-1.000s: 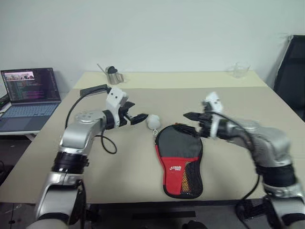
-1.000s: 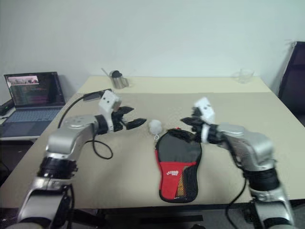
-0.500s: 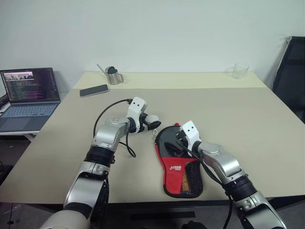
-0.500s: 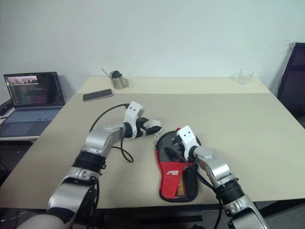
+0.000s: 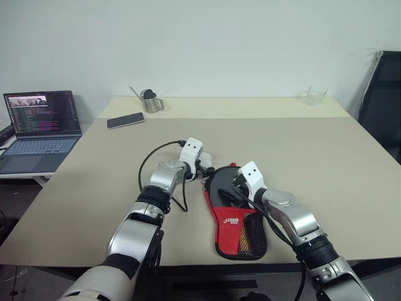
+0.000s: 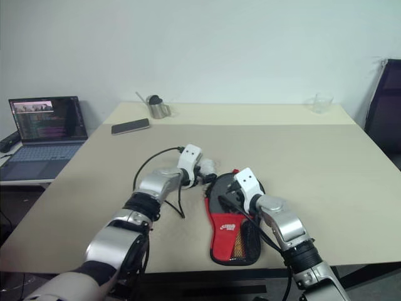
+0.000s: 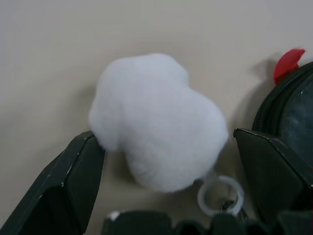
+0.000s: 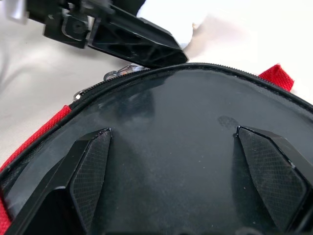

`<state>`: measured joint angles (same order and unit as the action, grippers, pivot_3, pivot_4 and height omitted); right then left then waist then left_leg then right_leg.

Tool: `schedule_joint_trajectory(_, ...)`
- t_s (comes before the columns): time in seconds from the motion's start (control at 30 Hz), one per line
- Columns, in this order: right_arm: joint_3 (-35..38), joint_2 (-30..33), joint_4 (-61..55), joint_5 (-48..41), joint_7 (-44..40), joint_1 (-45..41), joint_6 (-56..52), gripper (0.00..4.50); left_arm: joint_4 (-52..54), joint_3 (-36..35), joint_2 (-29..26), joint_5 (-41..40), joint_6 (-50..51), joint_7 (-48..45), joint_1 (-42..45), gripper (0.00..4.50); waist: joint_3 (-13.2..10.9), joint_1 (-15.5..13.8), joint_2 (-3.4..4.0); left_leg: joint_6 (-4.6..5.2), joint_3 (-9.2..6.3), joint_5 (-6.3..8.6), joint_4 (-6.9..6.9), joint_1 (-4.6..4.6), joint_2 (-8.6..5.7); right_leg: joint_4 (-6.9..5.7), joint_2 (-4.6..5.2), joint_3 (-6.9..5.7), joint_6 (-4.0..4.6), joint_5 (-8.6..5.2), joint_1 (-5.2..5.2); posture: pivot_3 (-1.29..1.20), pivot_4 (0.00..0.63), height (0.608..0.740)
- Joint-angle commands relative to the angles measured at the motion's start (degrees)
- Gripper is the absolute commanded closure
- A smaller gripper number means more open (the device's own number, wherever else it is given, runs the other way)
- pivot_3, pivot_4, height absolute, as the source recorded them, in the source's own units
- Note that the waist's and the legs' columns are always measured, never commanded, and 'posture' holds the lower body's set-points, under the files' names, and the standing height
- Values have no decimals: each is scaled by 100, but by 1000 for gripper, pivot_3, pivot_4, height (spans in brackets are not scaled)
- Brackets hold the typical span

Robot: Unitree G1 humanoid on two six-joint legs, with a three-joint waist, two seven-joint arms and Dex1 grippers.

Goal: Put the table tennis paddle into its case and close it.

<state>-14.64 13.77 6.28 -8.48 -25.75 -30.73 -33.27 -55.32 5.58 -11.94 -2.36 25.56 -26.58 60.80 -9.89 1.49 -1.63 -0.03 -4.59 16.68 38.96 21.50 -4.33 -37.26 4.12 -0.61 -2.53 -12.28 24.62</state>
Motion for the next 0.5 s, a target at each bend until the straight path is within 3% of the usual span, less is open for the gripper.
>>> schedule_joint_trajectory(0.03, -12, -3, 69, 47, -39, 173, -319, 20, -463, -16, 126, 190, -391, 211, 319, 0, 0, 1, 0, 0, 0, 0, -1, -3, 0, 0, 0, 0, 0, 0, -3, 0, 150, 740)
schedule_joint_trajectory(0.1, 5, -16, 24, 70, -46, 194, -348, 20, -735, -42, 204, 246, -571, 315, 434, 0, 1, 1, 0, 1, 0, 1, -1, -11, 0, 5, 0, -1, 0, 0, -14, 0, 150, 740)
schedule_joint_trajectory(0.2, 23, -34, -27, 96, -43, 224, -397, 0, -1048, -135, 298, 256, -820, 428, 624, 597, 0, 0, -1, 2, -2, 1, -3, -27, 0, 10, -1, -3, -1, -1, -33, 0, 150, 740)
schedule_joint_trajectory(0.5, 81, 2, -199, 139, -52, 288, -560, 0, -1579, -59, 349, 617, -1358, 658, 1022, 3678, 0, 4, -1, 3, -1, 2, -8, -40, 0, 10, -1, -2, -2, -1, -43, 0, 150, 740)
